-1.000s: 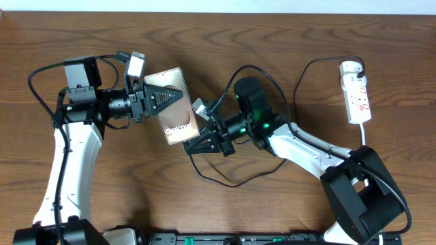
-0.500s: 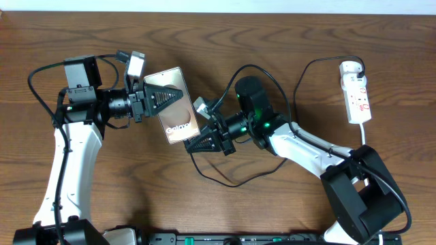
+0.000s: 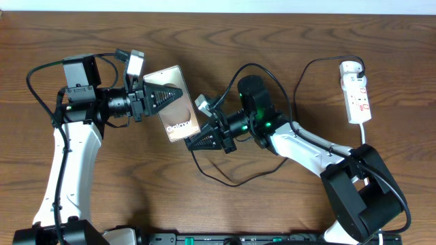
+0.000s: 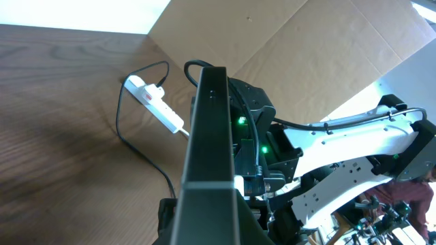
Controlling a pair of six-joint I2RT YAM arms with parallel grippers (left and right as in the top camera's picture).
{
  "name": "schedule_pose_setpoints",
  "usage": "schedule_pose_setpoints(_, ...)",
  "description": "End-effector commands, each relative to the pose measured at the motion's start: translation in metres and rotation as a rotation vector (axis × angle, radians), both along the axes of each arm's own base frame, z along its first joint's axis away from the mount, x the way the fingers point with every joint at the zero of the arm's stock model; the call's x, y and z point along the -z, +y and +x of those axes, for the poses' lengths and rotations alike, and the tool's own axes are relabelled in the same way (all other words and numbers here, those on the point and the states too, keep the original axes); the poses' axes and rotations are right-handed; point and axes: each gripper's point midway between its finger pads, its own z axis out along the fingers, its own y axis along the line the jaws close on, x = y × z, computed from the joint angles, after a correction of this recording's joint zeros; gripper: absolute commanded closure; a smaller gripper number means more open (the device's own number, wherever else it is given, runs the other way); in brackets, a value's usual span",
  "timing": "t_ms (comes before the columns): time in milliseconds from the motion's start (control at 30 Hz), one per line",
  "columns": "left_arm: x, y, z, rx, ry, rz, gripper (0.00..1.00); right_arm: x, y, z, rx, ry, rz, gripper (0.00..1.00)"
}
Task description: Plug charger to phone and switch on socket
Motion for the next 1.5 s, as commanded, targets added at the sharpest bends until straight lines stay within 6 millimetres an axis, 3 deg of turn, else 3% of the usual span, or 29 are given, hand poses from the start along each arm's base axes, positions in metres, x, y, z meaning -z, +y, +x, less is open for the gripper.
schedule_pose_setpoints(0, 0.0035, -0.0012, 0.0017, -0.013, -0.010, 0.025, 0.93, -0.0173, -0.0035, 0.0163, 0.039, -0.064, 0.038, 0.99)
schedule_pose_setpoints(1467, 0.0039, 0.0032, 0.0039, -0.029, -0.006, 0.026, 0.92, -0.0178, -0.0082, 0.0231, 0.059, -0.055, 0.035, 0.99)
